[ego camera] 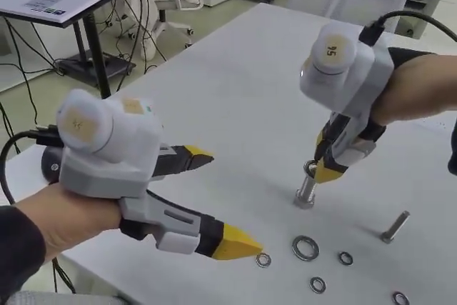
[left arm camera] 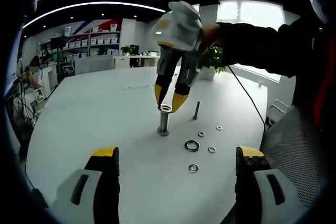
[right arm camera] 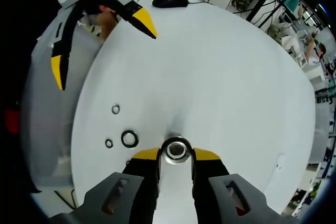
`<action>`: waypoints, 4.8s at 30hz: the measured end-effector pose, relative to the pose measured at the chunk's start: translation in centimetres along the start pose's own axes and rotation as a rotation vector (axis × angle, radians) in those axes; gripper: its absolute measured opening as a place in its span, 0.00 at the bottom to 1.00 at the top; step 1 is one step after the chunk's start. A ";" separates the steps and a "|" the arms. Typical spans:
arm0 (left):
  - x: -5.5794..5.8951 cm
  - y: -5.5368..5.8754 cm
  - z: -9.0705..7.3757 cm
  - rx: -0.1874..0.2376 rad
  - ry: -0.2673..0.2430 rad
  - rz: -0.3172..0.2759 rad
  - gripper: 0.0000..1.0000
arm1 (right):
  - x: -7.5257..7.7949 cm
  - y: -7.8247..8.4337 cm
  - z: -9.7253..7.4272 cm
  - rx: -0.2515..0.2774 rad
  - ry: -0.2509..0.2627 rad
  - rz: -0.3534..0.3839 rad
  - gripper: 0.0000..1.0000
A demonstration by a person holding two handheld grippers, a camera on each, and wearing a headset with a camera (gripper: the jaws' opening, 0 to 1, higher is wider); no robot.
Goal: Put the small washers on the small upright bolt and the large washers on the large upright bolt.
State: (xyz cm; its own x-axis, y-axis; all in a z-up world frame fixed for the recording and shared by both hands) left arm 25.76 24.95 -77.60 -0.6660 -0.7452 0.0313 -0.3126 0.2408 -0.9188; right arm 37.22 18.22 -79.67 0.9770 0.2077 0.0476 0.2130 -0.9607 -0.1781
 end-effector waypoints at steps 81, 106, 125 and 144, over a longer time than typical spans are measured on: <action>-0.1 0.1 -0.3 0.008 -0.007 -0.010 0.90 | -0.4 2.5 3.7 -0.046 -0.016 0.035 0.37; 0.0 -0.2 -0.4 0.017 -0.002 0.005 0.90 | -3.9 4.2 2.7 -0.047 -0.017 0.064 0.38; 0.4 -0.4 -0.5 0.019 -0.006 0.013 0.90 | -7.6 2.3 5.1 -0.028 -0.070 0.024 0.35; 0.6 -0.6 -0.6 0.026 -0.011 0.013 0.90 | -7.8 2.3 6.4 -0.044 -0.063 0.020 0.31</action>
State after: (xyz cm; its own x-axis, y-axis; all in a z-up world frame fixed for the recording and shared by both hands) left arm 25.18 24.72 -76.85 -0.6627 -0.7487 0.0149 -0.2861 0.2348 -0.9290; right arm 30.12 15.54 -86.77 0.9800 0.1983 -0.0173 0.1942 -0.9716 -0.1351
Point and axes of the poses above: the centre of the closed fingertips' face, and the gripper's own axes: z roughly forward along the fingers, x roughly to its right, y roughly out of its underside, the point moved 1 cm from there along -z, roughly backward along the fingers, and after that the axes turned 7 degrees about z, right-handed, at the moved point
